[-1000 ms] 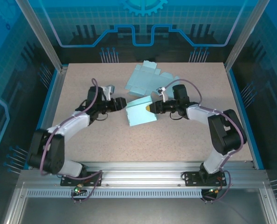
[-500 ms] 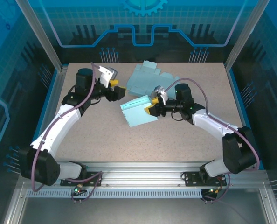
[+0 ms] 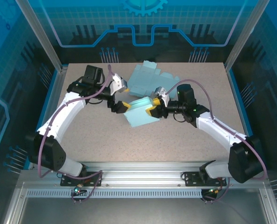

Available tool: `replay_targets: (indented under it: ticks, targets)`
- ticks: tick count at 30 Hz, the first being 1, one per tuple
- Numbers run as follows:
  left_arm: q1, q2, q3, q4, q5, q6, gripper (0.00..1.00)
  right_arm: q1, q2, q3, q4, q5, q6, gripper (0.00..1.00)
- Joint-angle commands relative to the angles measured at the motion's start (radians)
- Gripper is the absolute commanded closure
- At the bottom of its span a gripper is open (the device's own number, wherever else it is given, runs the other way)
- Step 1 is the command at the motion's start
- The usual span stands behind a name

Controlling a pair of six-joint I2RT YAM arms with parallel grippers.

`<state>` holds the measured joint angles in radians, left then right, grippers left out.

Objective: Fold the paper box

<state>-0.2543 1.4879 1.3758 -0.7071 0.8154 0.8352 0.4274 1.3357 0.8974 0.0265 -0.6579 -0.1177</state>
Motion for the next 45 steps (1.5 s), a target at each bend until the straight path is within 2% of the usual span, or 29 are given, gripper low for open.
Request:
replay_targets:
  ticks: [1, 6, 14, 21, 31, 35, 37, 39, 41, 45]
  targets:
    - [-0.047, 0.021, 0.004, -0.114, 0.006, 0.111, 0.01, 0.013, -0.024, 0.018, -0.026, 0.011, -0.035, 0.69]
    - [-0.075, 0.059, 0.008, -0.099, -0.024, 0.096, 0.01, 0.013, -0.027, 0.024, -0.031, 0.014, -0.045, 0.69]
    - [-0.098, 0.149, 0.085, -0.169, -0.055, 0.107, 0.02, 0.021, -0.026, 0.029, -0.027, 0.016, -0.058, 0.69]
    - [-0.12, 0.23, 0.184, -0.302, -0.074, 0.153, 0.16, 0.026, -0.001, 0.041, -0.008, 0.031, -0.065, 0.68]
    - [-0.122, 0.254, 0.188, -0.318, -0.131, 0.163, 0.24, 0.028, 0.055, 0.051, 0.041, 0.037, -0.071, 0.68]
    - [-0.123, 0.263, 0.199, -0.323, -0.146, 0.157, 0.34, 0.028, 0.069, 0.061, 0.037, 0.034, -0.077, 0.68]
    - [-0.123, 0.267, 0.204, -0.322, -0.153, 0.152, 0.35, 0.028, 0.07, 0.062, 0.035, 0.035, -0.079, 0.68]
    - [-0.123, 0.262, 0.204, -0.313, -0.164, 0.143, 0.43, 0.028, 0.071, 0.063, 0.036, 0.039, -0.079, 0.67]
    - [-0.123, 0.261, 0.204, -0.303, -0.177, 0.132, 0.45, 0.028, 0.075, 0.064, 0.033, 0.041, -0.079, 0.67]
    - [-0.123, 0.258, 0.207, -0.288, -0.193, 0.115, 0.55, 0.028, 0.084, 0.067, 0.034, 0.048, -0.074, 0.64]
